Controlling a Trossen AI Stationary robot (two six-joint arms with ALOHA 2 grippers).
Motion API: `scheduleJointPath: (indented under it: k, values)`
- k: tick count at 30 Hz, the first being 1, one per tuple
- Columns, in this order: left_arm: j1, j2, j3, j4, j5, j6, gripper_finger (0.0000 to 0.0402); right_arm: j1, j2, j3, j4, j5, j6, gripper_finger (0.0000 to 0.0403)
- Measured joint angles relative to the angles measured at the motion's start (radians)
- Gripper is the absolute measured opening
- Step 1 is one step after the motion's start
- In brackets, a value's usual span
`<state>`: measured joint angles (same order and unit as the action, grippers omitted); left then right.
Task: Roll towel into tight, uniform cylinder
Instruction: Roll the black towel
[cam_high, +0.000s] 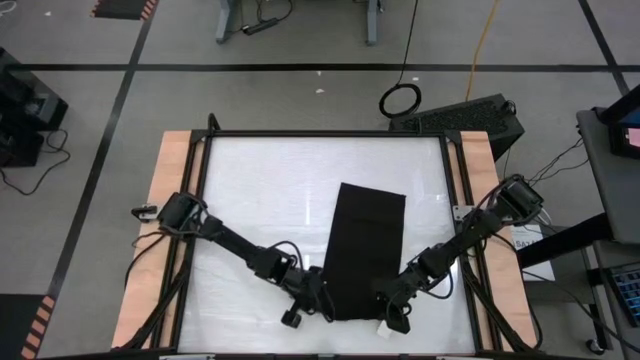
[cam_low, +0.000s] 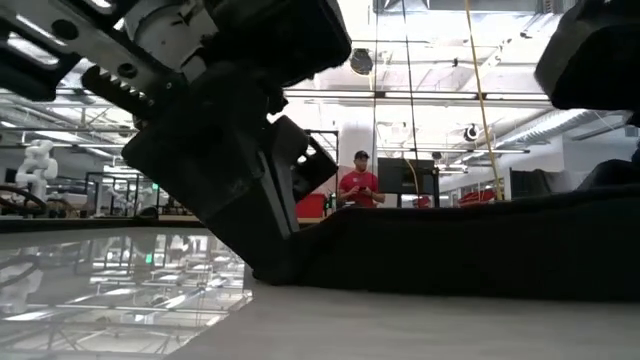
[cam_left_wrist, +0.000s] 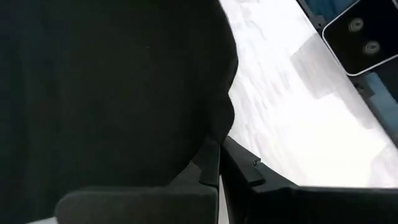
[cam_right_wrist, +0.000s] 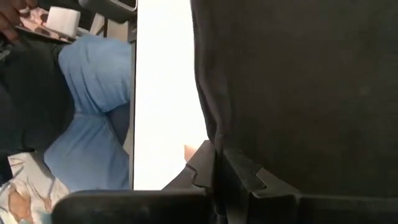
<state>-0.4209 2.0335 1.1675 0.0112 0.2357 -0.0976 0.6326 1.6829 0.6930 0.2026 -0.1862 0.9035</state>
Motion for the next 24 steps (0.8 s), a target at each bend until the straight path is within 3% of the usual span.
scheduleJointPath:
  k: [8,18,24]
  values:
    - [0.017,0.000,0.000,0.006,0.035,-0.117,0.0002,0.048,0.000,0.000,0.006,0.026,0.006,0.0007]
    - [0.016,-0.002,0.000,0.002,0.044,-0.132,0.0002,0.077,-0.004,0.000,0.010,0.109,-0.019,0.0010]
    - [0.022,-0.002,0.000,-0.001,0.056,-0.134,0.0002,0.076,-0.051,0.000,-0.022,0.175,-0.164,0.0081]
